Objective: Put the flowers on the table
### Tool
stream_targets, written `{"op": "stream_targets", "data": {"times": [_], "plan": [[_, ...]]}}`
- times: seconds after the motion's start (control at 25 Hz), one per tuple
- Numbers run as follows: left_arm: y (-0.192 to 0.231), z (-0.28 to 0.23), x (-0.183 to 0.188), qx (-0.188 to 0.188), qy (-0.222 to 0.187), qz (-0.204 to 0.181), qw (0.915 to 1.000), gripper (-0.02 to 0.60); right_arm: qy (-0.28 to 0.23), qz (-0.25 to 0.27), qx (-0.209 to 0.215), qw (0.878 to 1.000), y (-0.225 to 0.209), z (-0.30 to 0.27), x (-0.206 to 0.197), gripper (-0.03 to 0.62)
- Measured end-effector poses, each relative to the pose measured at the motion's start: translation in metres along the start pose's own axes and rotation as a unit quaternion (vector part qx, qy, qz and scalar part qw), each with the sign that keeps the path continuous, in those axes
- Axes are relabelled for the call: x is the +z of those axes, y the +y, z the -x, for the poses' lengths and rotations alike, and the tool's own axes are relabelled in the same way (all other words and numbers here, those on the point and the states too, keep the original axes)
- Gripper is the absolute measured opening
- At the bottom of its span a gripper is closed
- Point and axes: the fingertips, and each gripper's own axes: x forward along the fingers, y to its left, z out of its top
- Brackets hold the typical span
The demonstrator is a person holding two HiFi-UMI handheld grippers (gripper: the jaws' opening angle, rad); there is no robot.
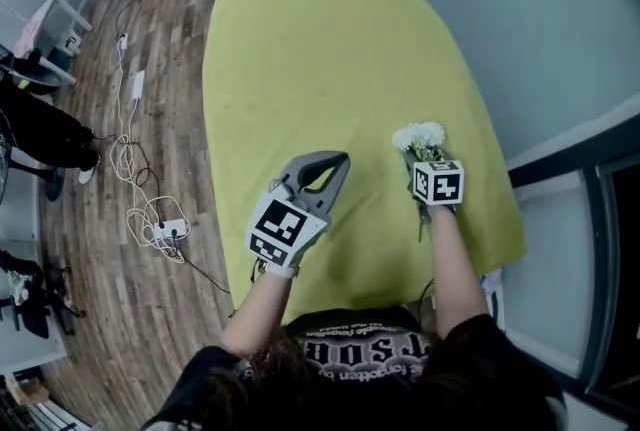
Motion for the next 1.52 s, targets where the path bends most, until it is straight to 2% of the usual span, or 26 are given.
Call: {"op": "stream_targets", "data": {"times": [0.12,0.24,0.4,0.52,0.92,1.12,1.52], "plan": [[0.003,0.001,0.002,0.003,-0.002,-0.001,1.0,-0.002,0.004,-0.001,0.007,1.0,0.001,-0.002,0.001,0.18],[0.003,0.002,0.002,0.001,-0.003,-0.001,1.0,-0.002,0.018,-0.006,0.014,1.0,0.002,-0.002,-0.002,0.28],[0.0,0.002,0.003,-0.008,0.0,-0.005,1.0,-0.002,0.04,-0.034,0.012,0.999,0.001,0.001,-0.011,0.341],[-0.002,0.004,0.004,-0.012,-0.004,-0.008,0.9999,-0.002,0.038,-0.033,0.004,0.999,0.0,0.008,-0.01,0.351],[-0.011,0.015,0.015,-0.025,-0.023,-0.012,0.9993,-0.002,-0.057,-0.024,0.0,0.998,0.017,0.056,0.036,0.356],[-0.019,0.024,0.021,-0.035,-0.034,-0.014,0.9987,-0.002,-0.122,-0.036,0.007,0.992,0.032,0.093,0.063,0.354],[-0.036,0.051,0.036,-0.049,-0.058,-0.032,0.9966,-0.002,-0.21,-0.003,-0.013,0.978,0.073,0.177,0.088,0.35]]}}
